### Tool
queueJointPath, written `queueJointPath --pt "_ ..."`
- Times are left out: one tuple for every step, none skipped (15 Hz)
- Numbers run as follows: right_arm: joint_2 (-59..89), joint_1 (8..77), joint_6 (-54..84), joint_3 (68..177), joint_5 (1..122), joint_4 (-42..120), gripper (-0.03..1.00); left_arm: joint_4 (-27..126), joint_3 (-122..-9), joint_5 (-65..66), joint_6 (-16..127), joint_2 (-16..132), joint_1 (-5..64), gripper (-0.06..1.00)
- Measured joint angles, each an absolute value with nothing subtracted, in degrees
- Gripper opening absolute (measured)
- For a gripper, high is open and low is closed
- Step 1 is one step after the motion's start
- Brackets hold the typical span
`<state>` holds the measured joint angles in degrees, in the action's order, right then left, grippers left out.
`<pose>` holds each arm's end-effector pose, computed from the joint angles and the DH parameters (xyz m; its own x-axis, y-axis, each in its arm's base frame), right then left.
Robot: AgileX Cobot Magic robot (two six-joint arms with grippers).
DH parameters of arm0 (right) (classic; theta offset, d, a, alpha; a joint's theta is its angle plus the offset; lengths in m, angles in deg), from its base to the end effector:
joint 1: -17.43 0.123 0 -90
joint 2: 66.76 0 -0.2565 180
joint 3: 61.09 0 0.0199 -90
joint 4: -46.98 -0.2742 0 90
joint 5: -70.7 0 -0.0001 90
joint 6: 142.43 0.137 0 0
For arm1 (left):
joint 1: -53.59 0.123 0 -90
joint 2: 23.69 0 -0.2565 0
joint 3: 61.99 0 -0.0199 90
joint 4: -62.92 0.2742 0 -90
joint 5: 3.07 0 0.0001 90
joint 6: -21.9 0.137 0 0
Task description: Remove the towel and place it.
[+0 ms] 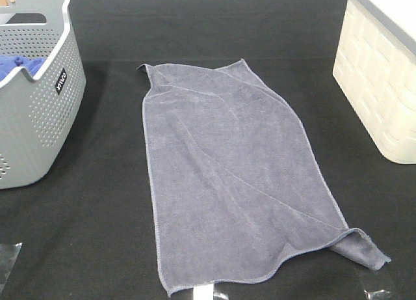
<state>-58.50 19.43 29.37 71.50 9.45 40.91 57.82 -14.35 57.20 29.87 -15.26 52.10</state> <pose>0.0826 0.0156 0.2694 -0.4377 -0.1068 -0.8928 -0.1583 0.9866 -0.0404 0.0848 -0.0128 0.2697 -0.4310 0.1057 -0.8961 0.1366 0.9893 0.0510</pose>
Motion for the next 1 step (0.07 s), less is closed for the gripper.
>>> queueJointPath --pt "-58.50 19.43 29.37 71.50 9.45 40.91 0.70 57.82 -14.35 57.20 29.87 -15.26 52.10 0.92"
